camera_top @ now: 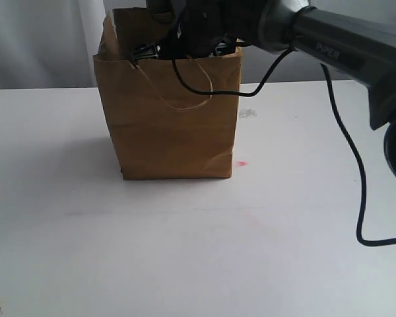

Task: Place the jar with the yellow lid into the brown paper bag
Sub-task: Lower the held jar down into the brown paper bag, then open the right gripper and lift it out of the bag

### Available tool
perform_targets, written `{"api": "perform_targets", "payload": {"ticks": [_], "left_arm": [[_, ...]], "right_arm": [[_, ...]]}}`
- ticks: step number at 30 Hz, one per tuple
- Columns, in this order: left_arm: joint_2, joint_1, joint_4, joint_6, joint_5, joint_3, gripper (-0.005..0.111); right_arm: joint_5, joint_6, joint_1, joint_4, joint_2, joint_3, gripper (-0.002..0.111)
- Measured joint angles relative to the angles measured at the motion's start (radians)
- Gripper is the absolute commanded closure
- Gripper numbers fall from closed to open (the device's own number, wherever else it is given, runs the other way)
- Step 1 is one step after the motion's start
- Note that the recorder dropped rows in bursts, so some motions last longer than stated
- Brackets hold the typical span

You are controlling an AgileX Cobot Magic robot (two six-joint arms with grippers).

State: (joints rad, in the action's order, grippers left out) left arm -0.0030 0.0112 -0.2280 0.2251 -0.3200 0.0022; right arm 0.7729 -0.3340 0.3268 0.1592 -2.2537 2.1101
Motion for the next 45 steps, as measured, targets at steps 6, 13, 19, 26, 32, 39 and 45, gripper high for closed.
{"api": "perform_targets", "payload": {"ticks": [6,13,19,26,32,39,45], "left_arm": [[0.000,0.000,0.000,0.000,0.000,0.000,0.106],[0.000,0.000,0.000,0.000,0.000,0.000,0.106],[0.000,0.000,0.000,0.000,0.000,0.000,0.106],[0.000,0.000,0.000,0.000,0.000,0.000,0.106],[0.000,0.000,0.000,0.000,0.000,0.000,0.106],[0.000,0.000,0.000,0.000,0.000,0.000,0.106],[0.000,0.000,0.000,0.000,0.000,0.000,0.106]], "right_arm": [[0.004,0.020,-0.015,-0.009,-0.028,0.000,0.108],[-0.028,0.038,-0.018,-0.041,-0.061,0.000,0.108],[-0.038,0.040,-0.018,-0.045,-0.065,0.002,0.108],[-0.039,0.047,-0.018,-0.058,-0.065,0.002,0.106],[-0.039,0.063,-0.018,-0.063,-0.065,0.002,0.071],[-0.039,0.065,-0.018,-0.065,-0.065,0.002,0.029],[-0.039,0.069,-0.018,-0.066,-0.065,0.002,0.023]]}}
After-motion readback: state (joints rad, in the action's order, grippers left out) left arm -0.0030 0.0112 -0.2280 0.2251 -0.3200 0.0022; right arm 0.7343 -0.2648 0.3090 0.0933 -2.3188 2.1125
